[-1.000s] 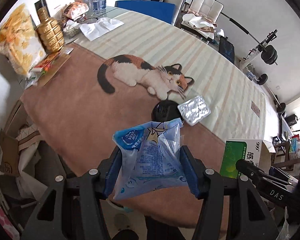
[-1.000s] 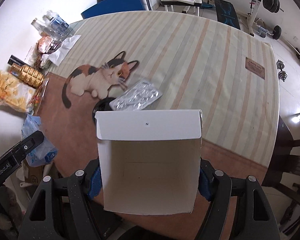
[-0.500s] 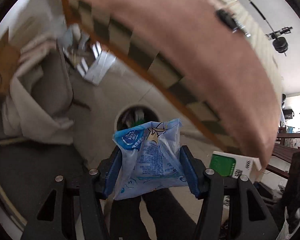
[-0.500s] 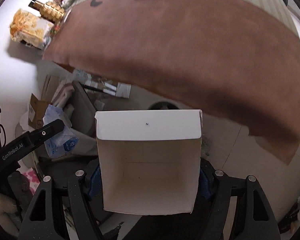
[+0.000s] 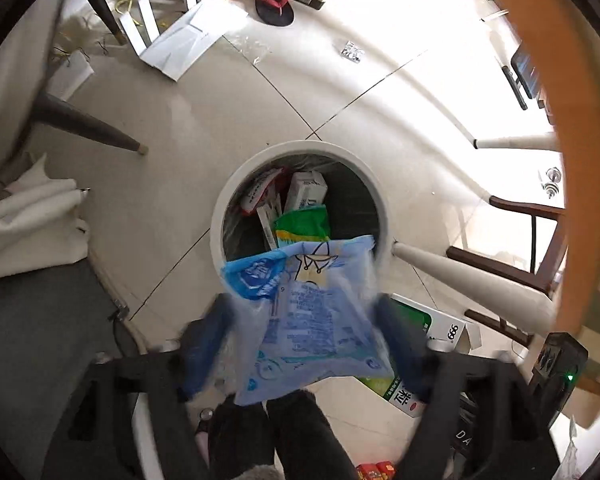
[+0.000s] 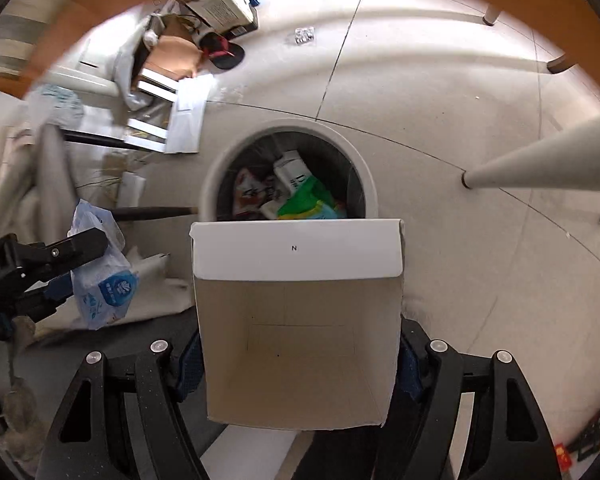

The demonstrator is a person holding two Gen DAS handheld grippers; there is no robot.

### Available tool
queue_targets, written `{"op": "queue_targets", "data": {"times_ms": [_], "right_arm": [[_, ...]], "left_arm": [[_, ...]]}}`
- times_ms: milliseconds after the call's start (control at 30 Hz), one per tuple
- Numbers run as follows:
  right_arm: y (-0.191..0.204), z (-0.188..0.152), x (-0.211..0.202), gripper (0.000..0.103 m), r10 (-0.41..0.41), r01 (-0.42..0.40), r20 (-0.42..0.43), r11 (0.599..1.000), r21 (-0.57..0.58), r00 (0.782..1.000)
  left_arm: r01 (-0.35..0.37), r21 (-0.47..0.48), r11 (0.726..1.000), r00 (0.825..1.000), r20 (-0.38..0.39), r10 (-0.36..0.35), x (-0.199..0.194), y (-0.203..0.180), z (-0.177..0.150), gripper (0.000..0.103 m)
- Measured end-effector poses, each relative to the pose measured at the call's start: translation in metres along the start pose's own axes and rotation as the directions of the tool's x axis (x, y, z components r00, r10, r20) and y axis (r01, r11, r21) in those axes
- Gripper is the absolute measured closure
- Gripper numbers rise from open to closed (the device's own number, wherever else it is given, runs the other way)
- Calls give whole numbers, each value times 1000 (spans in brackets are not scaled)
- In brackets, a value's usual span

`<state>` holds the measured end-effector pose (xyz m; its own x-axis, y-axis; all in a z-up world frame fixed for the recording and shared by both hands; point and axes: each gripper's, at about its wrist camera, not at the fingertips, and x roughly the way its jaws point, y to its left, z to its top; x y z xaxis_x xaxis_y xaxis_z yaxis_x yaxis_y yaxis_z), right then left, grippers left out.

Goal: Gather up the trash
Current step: 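Carry the medicine bag and box over the white bin and open both tools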

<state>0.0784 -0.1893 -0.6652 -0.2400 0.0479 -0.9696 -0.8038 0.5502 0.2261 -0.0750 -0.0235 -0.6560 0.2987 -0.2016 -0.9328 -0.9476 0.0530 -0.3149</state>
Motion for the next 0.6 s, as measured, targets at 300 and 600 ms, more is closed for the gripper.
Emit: {"op": "queue_targets", "data": {"times_ms": [300, 600], "right_arm": [[5, 24, 32, 0, -11, 16, 61, 997, -78, 998], [23, 22, 7, 0, -221, 233, 100, 963, -137, 970]], "left_arm": [[-140, 14, 990, 985, 106, 138, 10, 21, -12, 1], [-327, 88, 941, 936, 170, 309, -8, 6, -42, 1]]}}
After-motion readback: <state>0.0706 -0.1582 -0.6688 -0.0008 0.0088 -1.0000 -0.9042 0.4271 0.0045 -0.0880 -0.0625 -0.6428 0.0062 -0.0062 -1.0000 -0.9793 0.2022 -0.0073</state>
